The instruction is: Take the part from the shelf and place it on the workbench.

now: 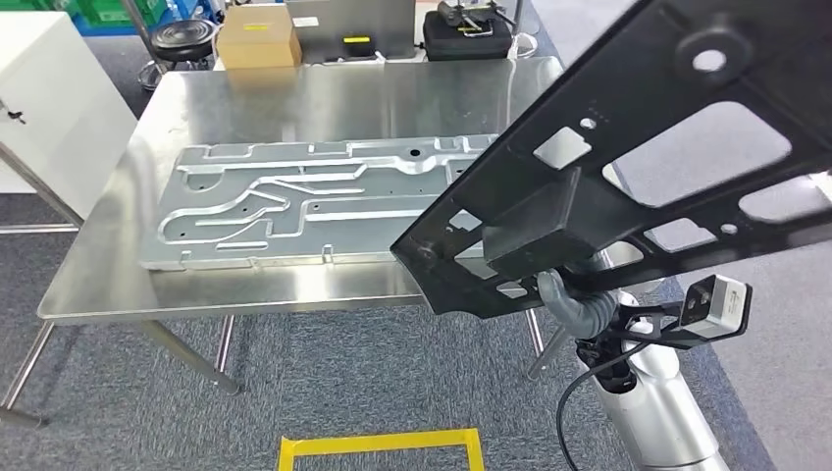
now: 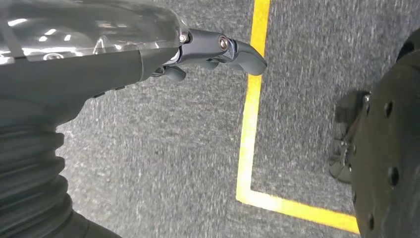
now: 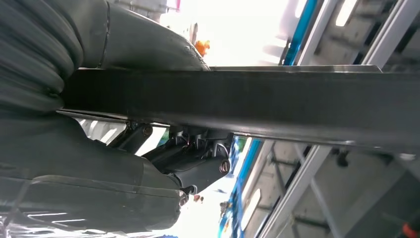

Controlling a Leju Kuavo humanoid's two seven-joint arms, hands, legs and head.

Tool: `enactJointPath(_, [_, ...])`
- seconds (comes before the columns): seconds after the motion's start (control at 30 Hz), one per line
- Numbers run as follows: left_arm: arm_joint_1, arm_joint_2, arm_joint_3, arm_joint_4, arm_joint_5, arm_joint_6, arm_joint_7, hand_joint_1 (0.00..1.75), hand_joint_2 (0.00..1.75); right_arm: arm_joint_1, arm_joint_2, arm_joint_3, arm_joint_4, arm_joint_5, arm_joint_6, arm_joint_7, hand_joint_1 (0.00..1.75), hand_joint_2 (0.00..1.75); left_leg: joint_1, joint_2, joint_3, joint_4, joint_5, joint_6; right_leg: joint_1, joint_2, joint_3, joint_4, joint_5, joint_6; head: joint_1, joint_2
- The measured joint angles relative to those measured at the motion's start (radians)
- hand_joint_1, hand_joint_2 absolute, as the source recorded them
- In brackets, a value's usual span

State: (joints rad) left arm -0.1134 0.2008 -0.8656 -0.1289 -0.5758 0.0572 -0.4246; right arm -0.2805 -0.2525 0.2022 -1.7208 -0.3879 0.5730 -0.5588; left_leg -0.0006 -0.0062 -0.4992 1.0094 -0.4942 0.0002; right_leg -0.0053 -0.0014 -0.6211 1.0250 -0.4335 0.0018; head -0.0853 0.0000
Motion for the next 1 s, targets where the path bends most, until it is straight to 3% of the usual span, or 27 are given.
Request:
enactJointPath(0.1, [-0.001,0.0,0.001,0.0,0.0,0.0,0.004,0.0,1.75,-0.003,0.006,-0.011,0.0,0.005,-0.004,0.002,1.75,1.75,0.002,0.001,-0.016,0.053,-0.01,-0.015,-0.004,0.004,0.023,-0.007,0.002,-0.02,0.0,0.0])
enactJointPath(0.23, [-0.003,-0.002,0.001,0.0,0.0,0.0,0.005,0.0,1.75,-0.02,0.016,-0.028,0.013,0.018,-0.029,0.027,1.75,1.75,0.006,0.001,-0.16,0.267,-0.095,-0.026,-0.003,0.005,0.042,-0.008,-0.016,-0.032,0.0,0.0])
enactJointPath(0.27, [0.0,-0.002,0.001,0.0,0.0,0.0,0.005,0.0,1.75,-0.025,0.017,-0.032,0.021,0.028,-0.038,0.032,1.75,1.75,0.006,0.001,-0.186,0.287,-0.104,-0.026,-0.002,0.007,0.047,-0.008,-0.022,-0.032,0.0,0.0])
enactJointPath(0.3, [0.001,-0.002,0.001,0.0,-0.001,0.0,0.005,0.0,1.75,-0.032,0.018,-0.036,0.032,0.045,-0.051,0.036,1.75,1.75,0.006,0.001,-0.196,0.274,-0.093,-0.024,-0.001,0.008,0.055,-0.007,-0.027,-0.032,0.0,0.0])
enactJointPath(0.33, [0.002,-0.002,0.001,0.0,-0.001,0.001,0.005,0.0,1.75,-0.042,0.019,-0.04,0.044,0.07,-0.069,0.039,1.75,1.75,0.006,0.001,-0.189,0.226,-0.057,-0.022,0.0,0.009,0.064,-0.007,-0.033,-0.03,0.0,0.0])
enactJointPath(0.4, [0.003,-0.002,0.001,0.0,0.0,0.002,0.004,0.0,1.75,-0.072,0.021,-0.043,0.073,0.14,-0.119,0.042,1.75,1.75,0.003,0.001,-0.159,0.093,0.043,-0.012,0.001,0.011,0.077,-0.006,-0.045,-0.026,0.0,0.0])
enactJointPath(0.47, [0.003,-0.002,0.002,0.0,0.0,0.003,0.001,0.0,1.75,-0.114,0.022,-0.04,0.112,0.234,-0.191,0.045,1.75,1.75,-0.002,0.002,-0.144,0.021,0.094,-0.002,0.003,0.014,0.079,-0.003,-0.054,-0.016,0.0,0.0])
enactJointPath(0.6, [-0.003,-0.004,0.002,-0.001,0.0,0.003,-0.003,0.0,1.75,-0.233,0.024,-0.003,0.213,0.515,-0.413,0.079,1.75,1.75,0.0,0.004,-0.134,0.003,0.105,0.017,0.004,0.014,0.073,0.014,-0.076,0.005,0.0,0.0])
enactJointPath(0.67, [-0.01,-0.005,0.0,-0.001,0.0,0.004,-0.004,0.0,1.75,-0.311,0.032,0.032,0.277,0.692,-0.535,0.122,1.75,1.75,0.003,0.005,-0.126,-0.004,0.104,0.025,0.0,0.008,0.026,0.107,-0.122,0.013,0.0,0.0])
enactJointPath(0.73, [-0.014,-0.005,-0.002,-0.001,0.001,0.006,-0.005,0.0,1.75,-0.382,0.051,0.08,0.352,0.87,-0.633,0.185,1.75,1.75,0.003,0.005,-0.122,-0.004,0.099,0.029,-0.005,0.007,-0.052,0.239,-0.166,0.02,0.0,0.0])
enactJointPath(0.77, [-0.014,-0.006,-0.003,-0.001,0.0,0.009,-0.005,0.0,1.75,-0.42,0.066,0.111,0.4,0.963,-0.669,0.223,1.75,1.75,0.004,0.005,-0.119,-0.004,0.096,0.028,-0.007,0.006,-0.08,0.274,-0.163,0.022,0.0,0.0])
enactJointPath(0.8, [-0.014,-0.006,-0.004,-0.001,0.0,0.012,-0.005,0.0,1.75,-0.46,0.085,0.144,0.453,1.05,-0.693,0.26,1.75,1.75,0.004,0.005,-0.115,-0.003,0.092,0.026,-0.009,0.006,-0.092,0.274,-0.141,0.023,0.0,0.0])
enactJointPath(0.83, [-0.015,-0.007,-0.004,-0.002,0.0,0.015,-0.005,0.0,1.75,-0.504,0.108,0.177,0.512,1.131,-0.709,0.296,1.75,1.75,0.004,0.005,-0.11,-0.001,0.088,0.023,-0.011,0.005,-0.084,0.234,-0.101,0.023,0.0,0.0])
enactJointPath(0.9, [-0.02,-0.007,-0.004,-0.002,0.0,0.017,-0.009,0.0,1.75,-0.592,0.154,0.238,0.632,1.257,-0.721,0.354,1.75,1.75,0.003,0.004,-0.104,0.005,0.078,0.015,-0.012,0.005,-0.038,0.099,-0.018,0.02,0.0,0.0])
enactJointPath(0.93, [-0.023,-0.007,-0.004,-0.002,0.0,0.016,-0.011,0.0,1.75,-0.632,0.179,0.267,0.691,1.303,-0.72,0.376,1.75,1.75,0.002,0.003,-0.104,0.009,0.074,0.01,-0.011,0.005,-0.018,0.048,0.004,0.017,0.0,0.0])
enactJointPath(1.0, [-0.024,-0.007,-0.004,-0.002,0.001,0.011,-0.015,0.0,1.75,-0.698,0.224,0.321,0.808,1.364,-0.706,0.41,1.75,1.75,0.001,0.002,-0.105,0.01,0.071,-0.001,-0.006,0.007,-0.005,0.012,0.005,0.008,0.0,0.0])
